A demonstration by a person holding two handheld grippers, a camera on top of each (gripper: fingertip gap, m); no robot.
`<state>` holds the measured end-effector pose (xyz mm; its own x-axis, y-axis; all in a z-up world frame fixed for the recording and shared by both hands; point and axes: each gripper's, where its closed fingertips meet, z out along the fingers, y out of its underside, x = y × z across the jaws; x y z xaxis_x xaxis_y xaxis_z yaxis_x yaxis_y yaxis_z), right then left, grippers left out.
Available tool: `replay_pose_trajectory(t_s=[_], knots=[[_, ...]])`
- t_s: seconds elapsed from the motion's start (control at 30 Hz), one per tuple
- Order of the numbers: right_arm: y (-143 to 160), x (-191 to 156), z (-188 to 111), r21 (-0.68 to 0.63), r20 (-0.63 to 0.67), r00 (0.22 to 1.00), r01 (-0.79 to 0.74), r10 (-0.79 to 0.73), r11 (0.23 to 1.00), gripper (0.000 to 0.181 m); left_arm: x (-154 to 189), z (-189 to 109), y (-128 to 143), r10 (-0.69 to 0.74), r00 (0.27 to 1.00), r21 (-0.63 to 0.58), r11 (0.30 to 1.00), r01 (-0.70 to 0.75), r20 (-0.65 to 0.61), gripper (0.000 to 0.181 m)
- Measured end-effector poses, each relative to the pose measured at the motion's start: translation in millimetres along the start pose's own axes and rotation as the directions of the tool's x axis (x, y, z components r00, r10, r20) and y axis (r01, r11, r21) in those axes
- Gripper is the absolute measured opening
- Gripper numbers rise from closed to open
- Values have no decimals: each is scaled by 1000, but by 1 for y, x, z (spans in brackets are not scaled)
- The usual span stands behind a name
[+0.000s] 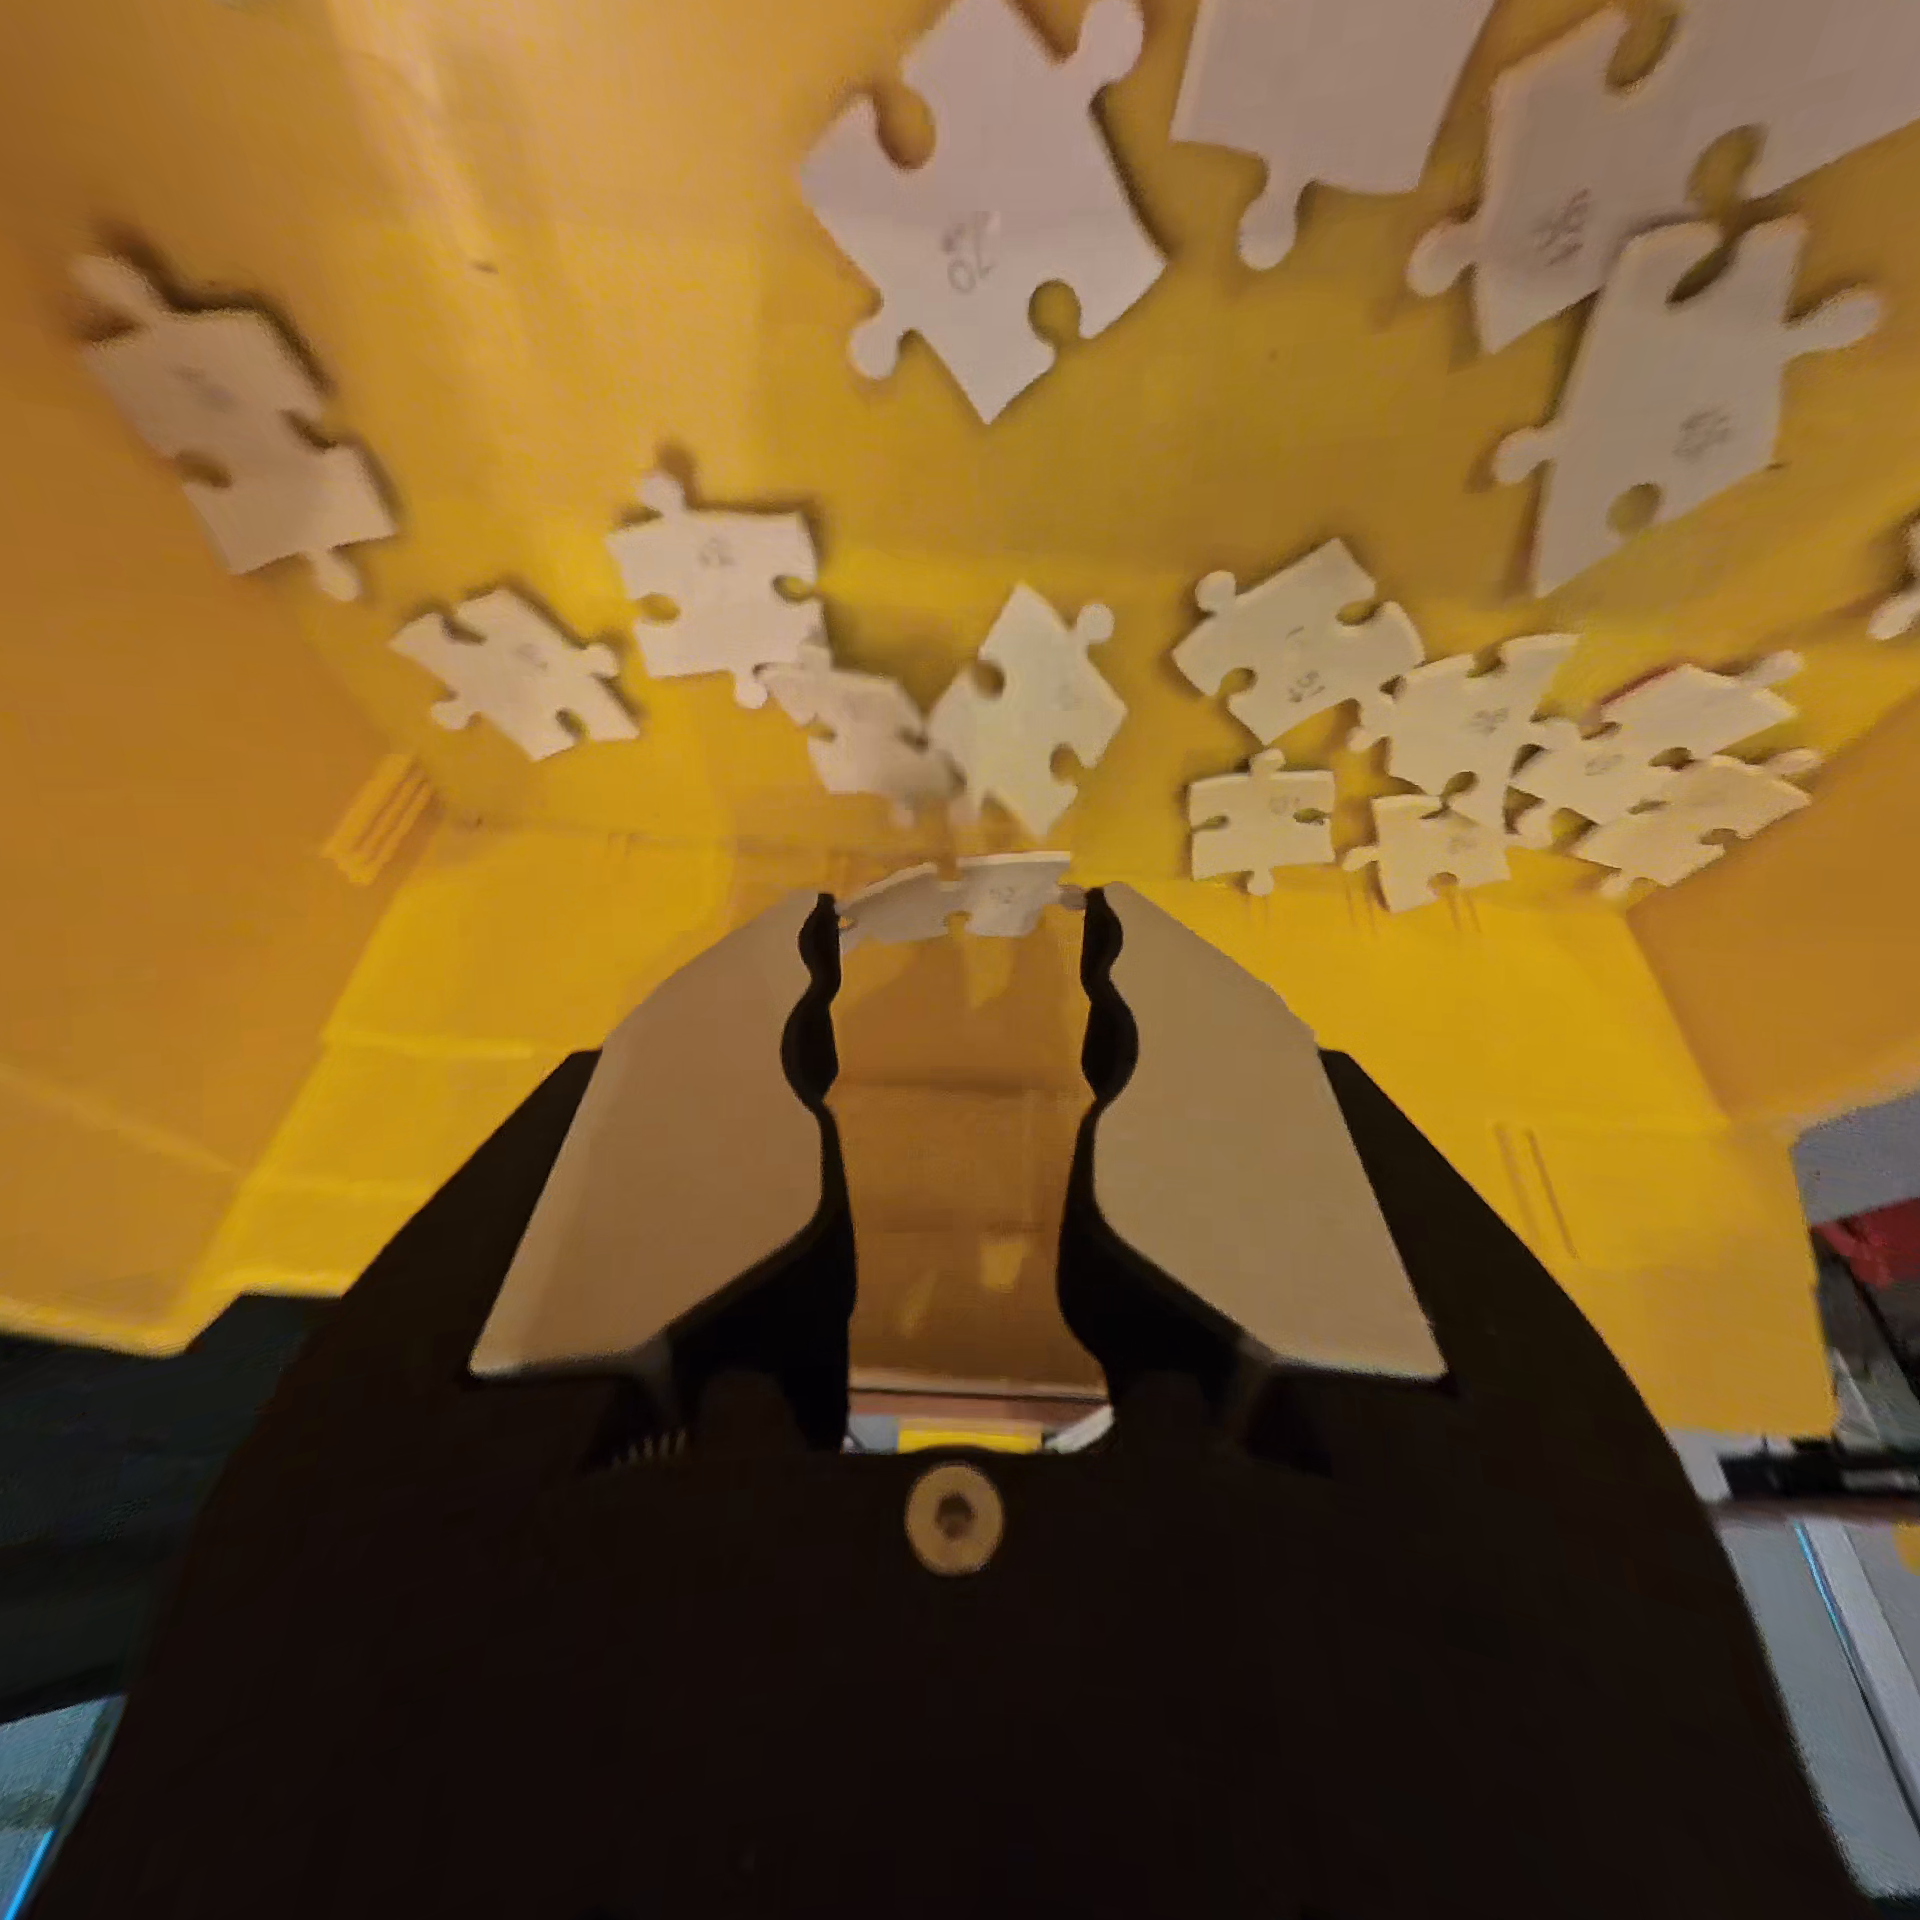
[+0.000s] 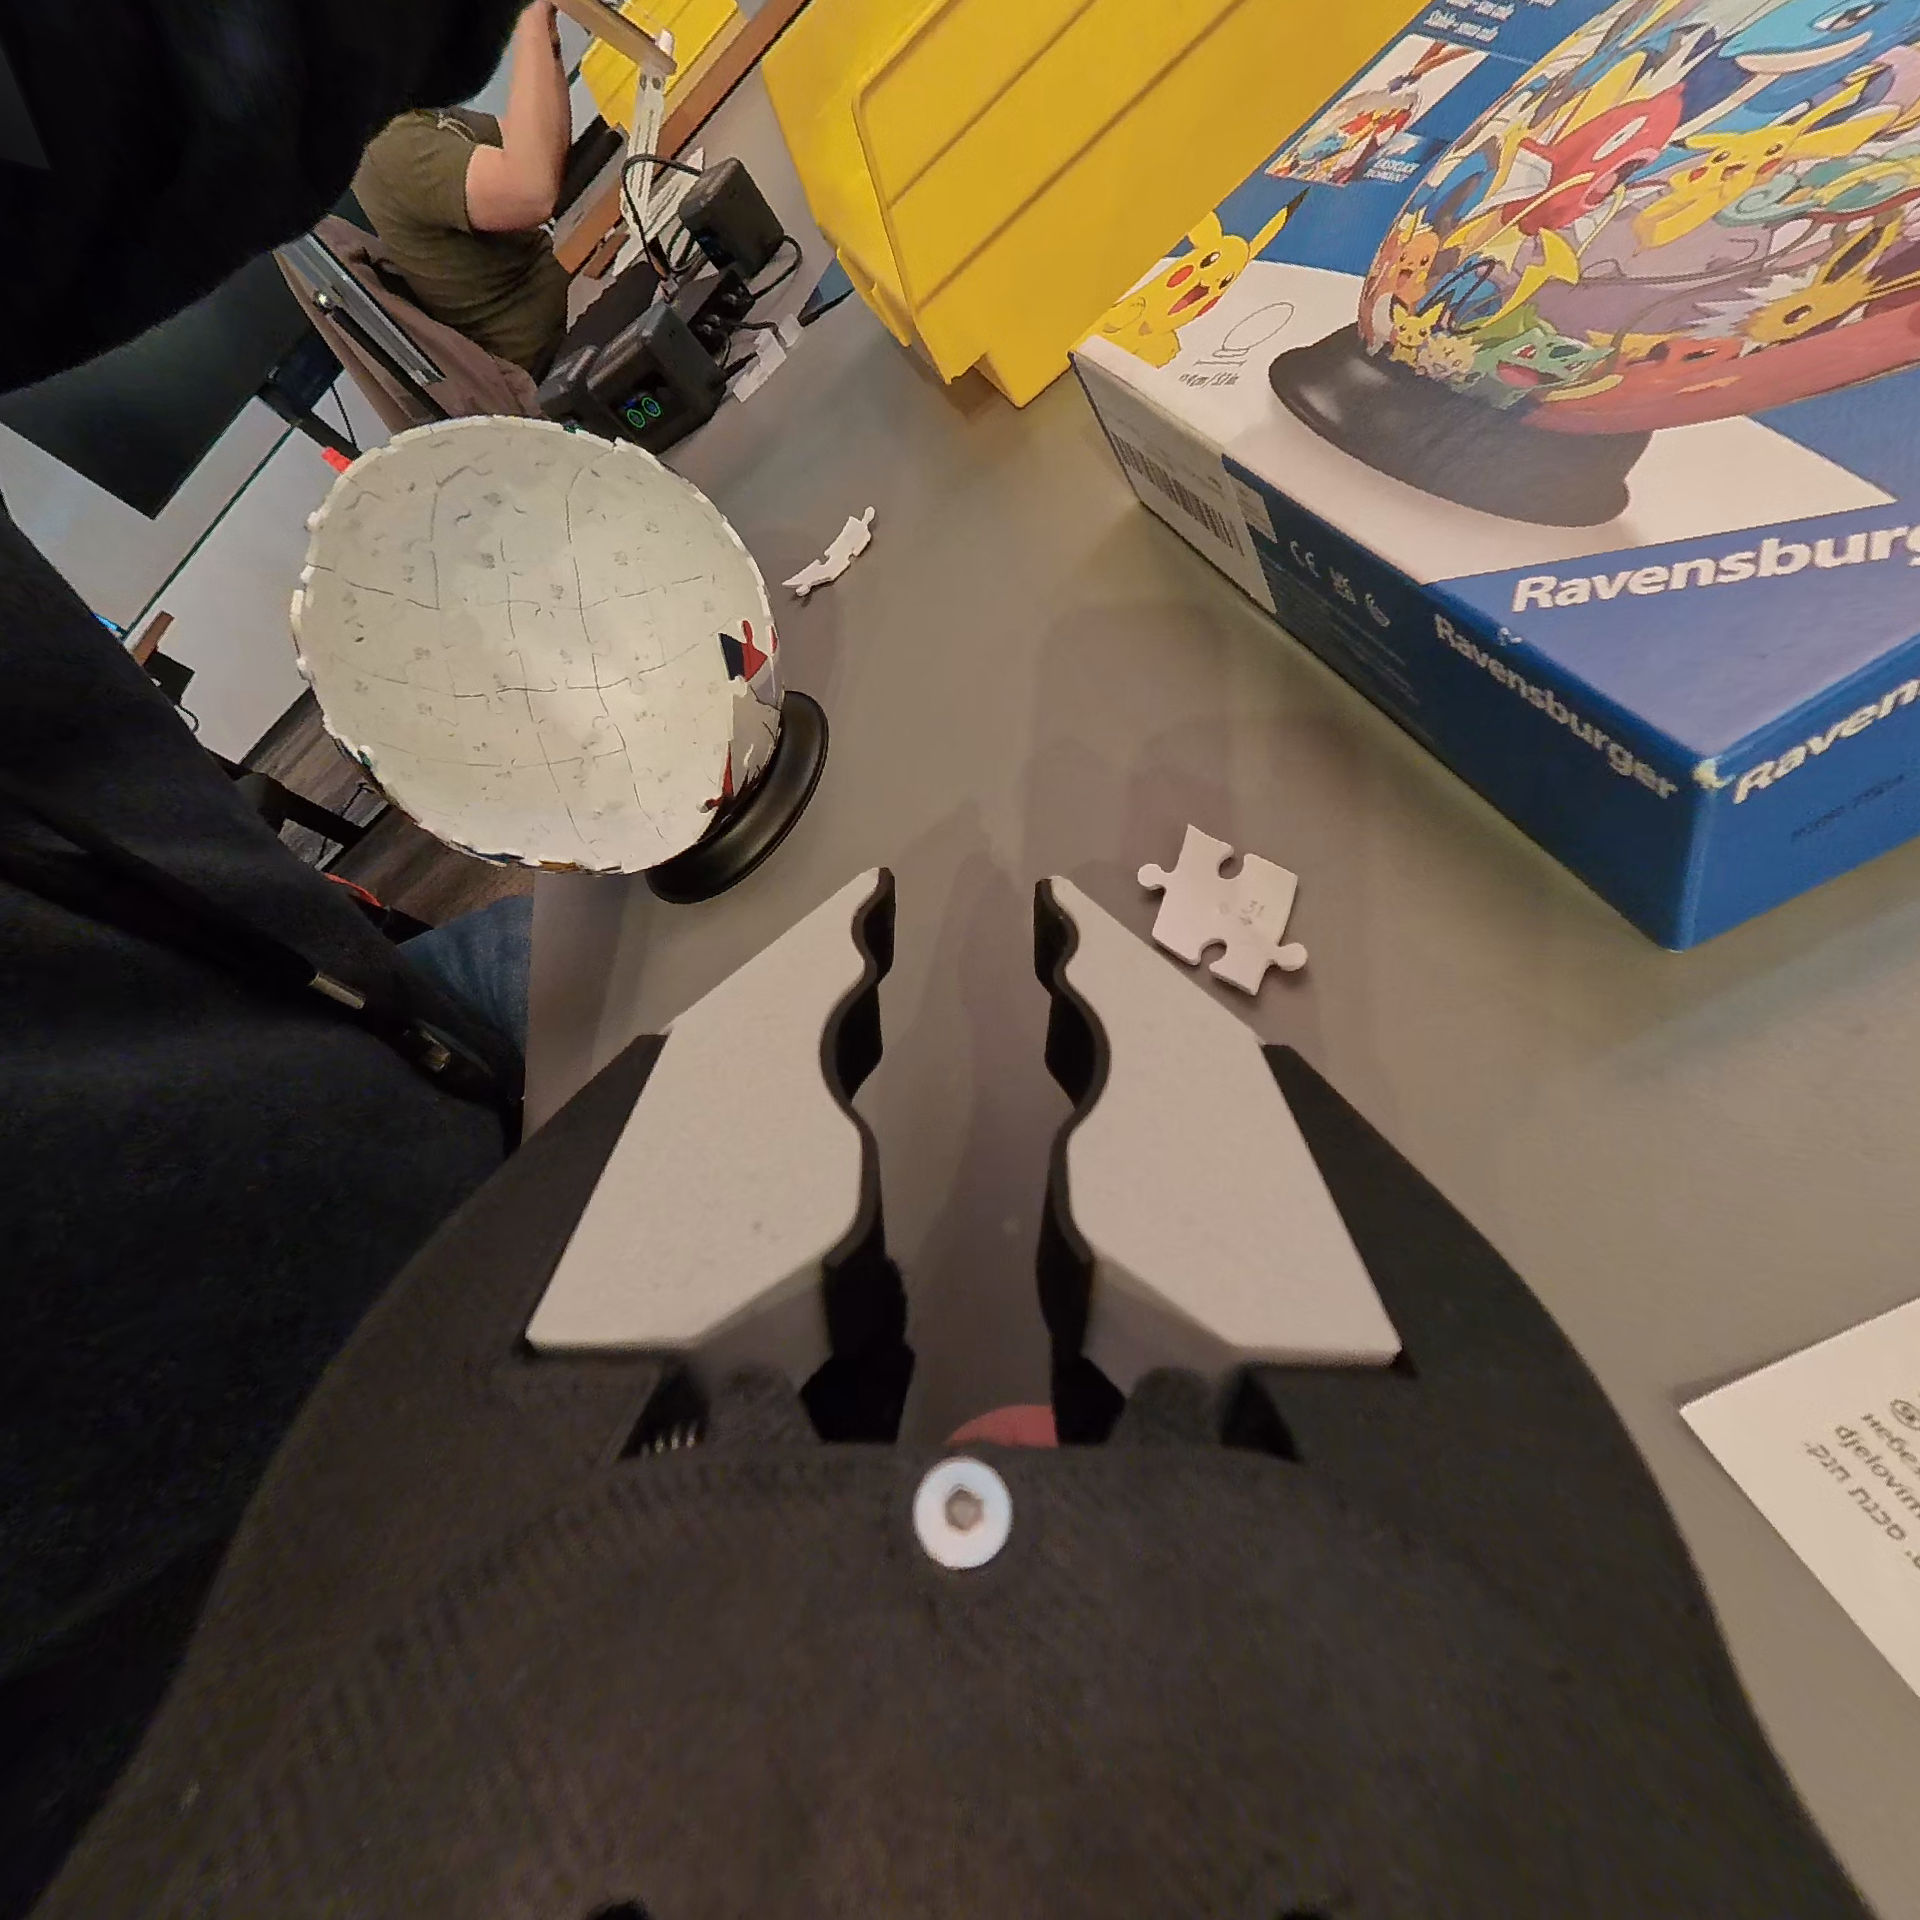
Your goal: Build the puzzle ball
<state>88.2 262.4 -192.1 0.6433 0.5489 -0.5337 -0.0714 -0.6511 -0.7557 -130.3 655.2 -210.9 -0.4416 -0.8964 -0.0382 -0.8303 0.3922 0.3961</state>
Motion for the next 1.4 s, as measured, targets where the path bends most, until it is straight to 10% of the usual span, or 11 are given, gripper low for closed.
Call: replay_pose_trajectory(t_s=[0.3,0.63,0.83,1.0,1.4], knots=[[0,0,0,-4,-1,1000,-2,2,1000,25,92,-88,-21,67,997,290,954,-73,30,45],[1,0,1,-8,-3,1000,0,0,1000,26,242,-34,-79,63,993,435,901,-13,-101,45],[1,0,1,-8,-4,1000,1,-1,1000,26,237,-40,-88,-29,996,527,847,71,-87,60],[1,0,1,-9,-1,1000,0,0,1000,26,146,-87,-59,-317,948,641,722,262,-30,51],[0,-1,0,-2,5,1000,4,-4,1000,26,52,9,-31,-391,917,166,902,398,-74,44]])
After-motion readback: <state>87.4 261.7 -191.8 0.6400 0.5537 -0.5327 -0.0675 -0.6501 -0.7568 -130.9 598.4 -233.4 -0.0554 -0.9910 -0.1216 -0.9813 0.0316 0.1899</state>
